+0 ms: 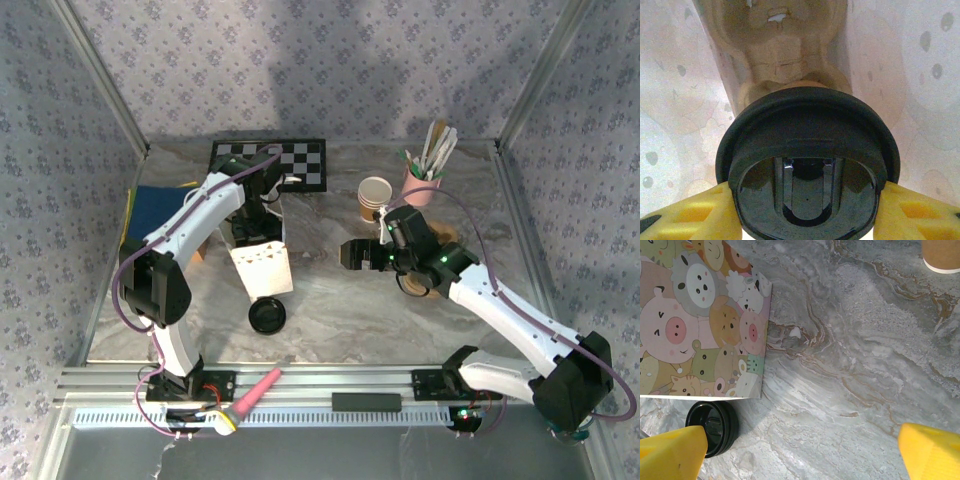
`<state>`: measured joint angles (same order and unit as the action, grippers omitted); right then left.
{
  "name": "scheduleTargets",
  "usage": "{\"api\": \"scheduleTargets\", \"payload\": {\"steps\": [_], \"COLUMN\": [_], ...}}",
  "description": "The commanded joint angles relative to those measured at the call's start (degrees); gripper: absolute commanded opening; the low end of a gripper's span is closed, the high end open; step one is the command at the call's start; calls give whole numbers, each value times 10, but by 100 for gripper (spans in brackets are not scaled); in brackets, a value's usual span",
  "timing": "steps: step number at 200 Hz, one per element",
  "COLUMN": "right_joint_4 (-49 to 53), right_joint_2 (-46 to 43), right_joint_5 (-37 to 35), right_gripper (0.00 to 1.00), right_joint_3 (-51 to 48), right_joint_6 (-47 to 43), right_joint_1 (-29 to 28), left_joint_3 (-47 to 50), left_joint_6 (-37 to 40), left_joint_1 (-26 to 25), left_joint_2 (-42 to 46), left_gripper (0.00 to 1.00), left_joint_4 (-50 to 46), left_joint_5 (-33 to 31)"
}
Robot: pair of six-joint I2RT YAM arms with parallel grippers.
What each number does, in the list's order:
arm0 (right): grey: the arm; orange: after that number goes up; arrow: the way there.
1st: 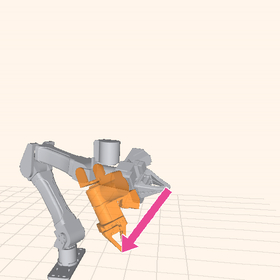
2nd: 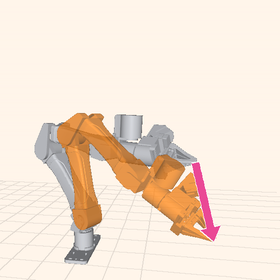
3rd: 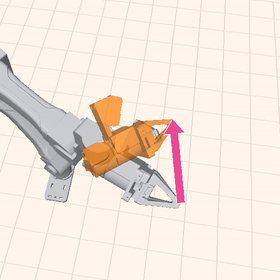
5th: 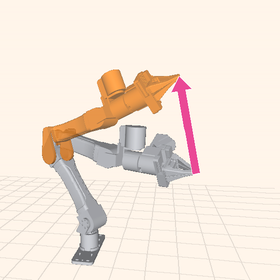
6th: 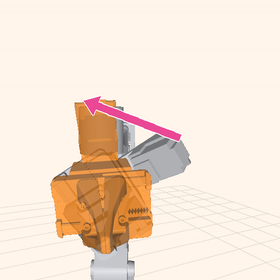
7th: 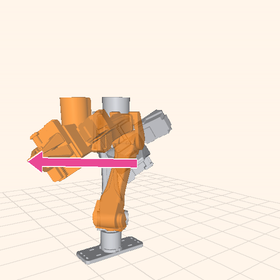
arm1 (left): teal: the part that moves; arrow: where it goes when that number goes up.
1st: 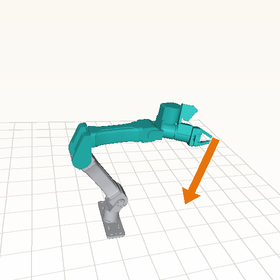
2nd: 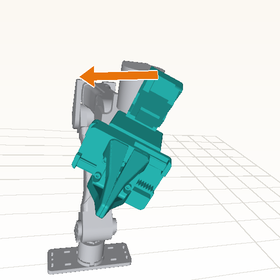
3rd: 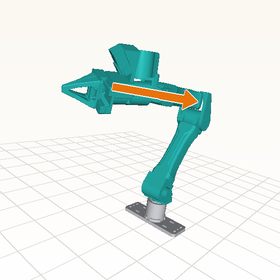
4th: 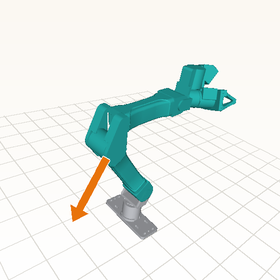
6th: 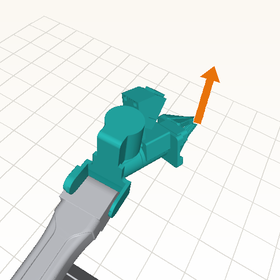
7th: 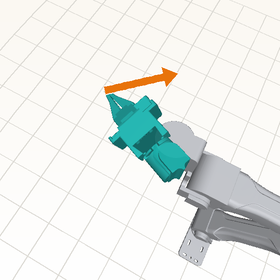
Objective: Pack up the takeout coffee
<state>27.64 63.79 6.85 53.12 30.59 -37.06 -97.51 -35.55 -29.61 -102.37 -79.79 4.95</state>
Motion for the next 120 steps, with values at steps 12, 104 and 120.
{"api": "scheduleTargets", "payload": {"steps": [12,104,120], "right_joint_4": [8,11,11], "right_joint_2": [-1,-5,-6], "right_joint_5": [-7,-9,-9], "right_gripper": [100,100,100], "right_joint_3": [9,9,9], "right_joint_6": [0,0,0], "right_joint_1": [-3,-2,-2], "left_joint_3": [0,36,44], "left_joint_6": [7,11,10], "left_joint_1": [4,9,10], "left_joint_2": [10,9,11], "left_gripper": [49,49,49], "left_joint_4": [-8,11,17], "left_joint_5": [1,-12,-12]}}
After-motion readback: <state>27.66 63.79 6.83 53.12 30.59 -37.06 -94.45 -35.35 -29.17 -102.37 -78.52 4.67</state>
